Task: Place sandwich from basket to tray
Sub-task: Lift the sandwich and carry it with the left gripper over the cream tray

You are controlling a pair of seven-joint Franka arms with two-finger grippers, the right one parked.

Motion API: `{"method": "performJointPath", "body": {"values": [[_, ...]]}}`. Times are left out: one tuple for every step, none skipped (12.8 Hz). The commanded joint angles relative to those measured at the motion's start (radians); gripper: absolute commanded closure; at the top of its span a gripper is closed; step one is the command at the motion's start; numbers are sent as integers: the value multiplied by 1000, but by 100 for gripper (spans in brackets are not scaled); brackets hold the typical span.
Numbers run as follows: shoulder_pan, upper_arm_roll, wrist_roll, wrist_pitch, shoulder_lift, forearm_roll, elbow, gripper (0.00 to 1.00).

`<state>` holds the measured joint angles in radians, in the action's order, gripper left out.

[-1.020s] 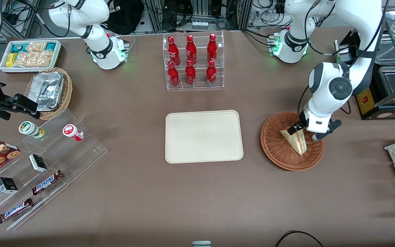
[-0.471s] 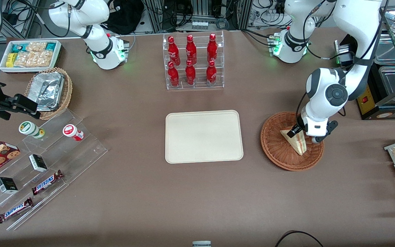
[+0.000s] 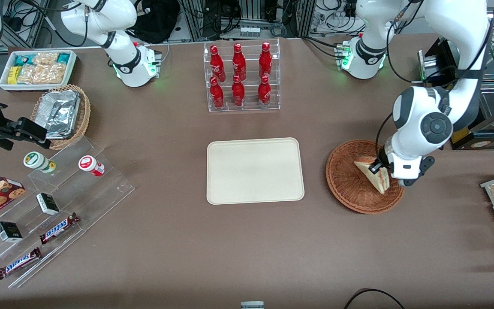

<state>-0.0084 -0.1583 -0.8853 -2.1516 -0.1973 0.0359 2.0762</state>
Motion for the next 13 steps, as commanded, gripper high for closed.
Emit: {"method": "performJointPath", "body": {"values": [[-16,-18,43,87,-28,-4,-85,96],[-21,-30,81,93,-28,-4,-85,96],[-22,-58,100,93,-30,-4,-88,96],[-24,-88,132,93,-33,1,-88,97],[-36,-121,184,96,-57,10,-103,98],[-60,-138,233,129,-89,10,-138,98],[-106,-142,242,180,-123,10,-190,98],[-151,-141,240,206,-155,12,-237,98],[-195,-141,220,210,-183,13,-266,98],[-243,-139,177,207,-207,16,-289,98],[-281,-138,119,205,-243,41,-318,98],[-309,-139,64,199,-272,80,-346,98],[-338,-141,13,176,-302,111,-375,98]]}}
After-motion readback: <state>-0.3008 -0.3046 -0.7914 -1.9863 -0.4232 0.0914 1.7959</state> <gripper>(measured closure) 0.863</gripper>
